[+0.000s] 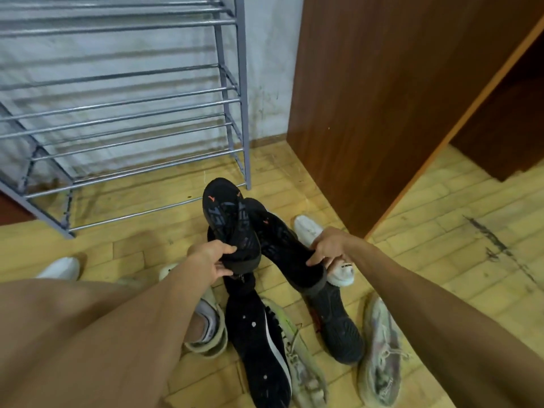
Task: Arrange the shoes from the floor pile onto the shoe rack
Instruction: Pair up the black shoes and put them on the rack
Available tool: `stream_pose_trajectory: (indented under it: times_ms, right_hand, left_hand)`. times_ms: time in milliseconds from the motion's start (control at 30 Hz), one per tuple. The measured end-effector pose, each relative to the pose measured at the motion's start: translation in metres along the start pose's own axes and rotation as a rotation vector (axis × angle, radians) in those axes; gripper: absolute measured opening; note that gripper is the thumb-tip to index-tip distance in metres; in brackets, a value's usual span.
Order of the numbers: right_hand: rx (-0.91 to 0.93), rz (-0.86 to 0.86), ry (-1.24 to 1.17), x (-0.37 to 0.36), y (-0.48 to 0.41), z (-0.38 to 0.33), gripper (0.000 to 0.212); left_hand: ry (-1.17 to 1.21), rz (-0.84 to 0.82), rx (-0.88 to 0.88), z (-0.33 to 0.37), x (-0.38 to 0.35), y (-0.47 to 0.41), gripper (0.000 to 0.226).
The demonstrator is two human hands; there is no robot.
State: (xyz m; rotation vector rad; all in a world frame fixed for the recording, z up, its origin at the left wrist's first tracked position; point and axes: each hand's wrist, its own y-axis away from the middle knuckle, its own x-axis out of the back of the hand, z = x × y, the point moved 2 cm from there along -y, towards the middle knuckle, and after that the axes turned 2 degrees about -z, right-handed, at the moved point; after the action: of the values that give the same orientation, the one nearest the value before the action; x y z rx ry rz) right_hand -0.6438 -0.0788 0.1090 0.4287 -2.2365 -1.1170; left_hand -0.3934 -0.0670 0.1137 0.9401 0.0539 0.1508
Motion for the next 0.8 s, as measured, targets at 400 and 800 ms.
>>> stream_pose_trajectory:
  times_ms: [400,800]
  right_hand:
    - [0.113,0.119,-0.240,-0.030,-0.118,-0.103,0.049]
    - [0.192,0.233,-0.268,-0.007,-0.274,-0.205,0.025]
  left_hand:
    - [0.075,0.298,-0.065,0.043,0.057,-0.098,0.029]
    - [0.054,0.329,-0.231,0.136,0.070,-0.256,0.041]
